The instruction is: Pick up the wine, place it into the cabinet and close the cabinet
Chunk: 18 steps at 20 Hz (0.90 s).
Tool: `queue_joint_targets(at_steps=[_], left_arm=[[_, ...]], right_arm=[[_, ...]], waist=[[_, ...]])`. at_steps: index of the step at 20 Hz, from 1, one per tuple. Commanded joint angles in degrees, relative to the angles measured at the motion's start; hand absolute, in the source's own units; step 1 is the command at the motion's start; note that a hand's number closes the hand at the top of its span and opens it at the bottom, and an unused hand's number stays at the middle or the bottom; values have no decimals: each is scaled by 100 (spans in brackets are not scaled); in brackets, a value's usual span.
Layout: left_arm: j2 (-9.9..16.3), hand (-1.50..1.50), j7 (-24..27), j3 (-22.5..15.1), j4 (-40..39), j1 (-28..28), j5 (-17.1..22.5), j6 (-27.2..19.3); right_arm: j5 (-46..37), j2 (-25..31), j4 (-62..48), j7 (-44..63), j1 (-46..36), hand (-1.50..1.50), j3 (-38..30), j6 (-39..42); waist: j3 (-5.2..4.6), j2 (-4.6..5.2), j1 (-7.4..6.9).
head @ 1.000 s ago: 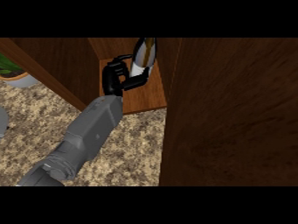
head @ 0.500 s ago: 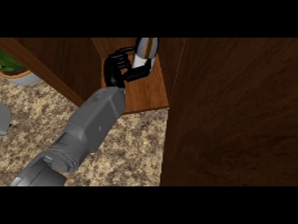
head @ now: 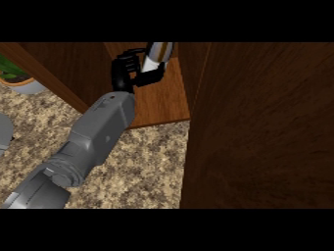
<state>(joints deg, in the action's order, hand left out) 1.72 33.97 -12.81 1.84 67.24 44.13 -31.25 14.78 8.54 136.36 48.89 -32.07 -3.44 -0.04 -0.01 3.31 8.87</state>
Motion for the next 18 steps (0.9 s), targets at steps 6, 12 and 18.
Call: queue_joint_targets(at_steps=[6, 12, 18], left_arm=[[186, 150, 29, -564, -181, -65, -603, -1028], [453, 150, -272, -678, -183, -221, -732, -1221], [599, -150, -479, -925, -180, -321, -996, -909]], right_arm=[[43, -49, 177, -5, 8, -150, 93, 10], [128, -37, 142, 52, -49, -150, 88, 30], [98, -37, 85, -11, -116, -150, 93, 46]], waist=[[-8, 37, 70], [-16, 79, 120], [-21, 102, 121]])
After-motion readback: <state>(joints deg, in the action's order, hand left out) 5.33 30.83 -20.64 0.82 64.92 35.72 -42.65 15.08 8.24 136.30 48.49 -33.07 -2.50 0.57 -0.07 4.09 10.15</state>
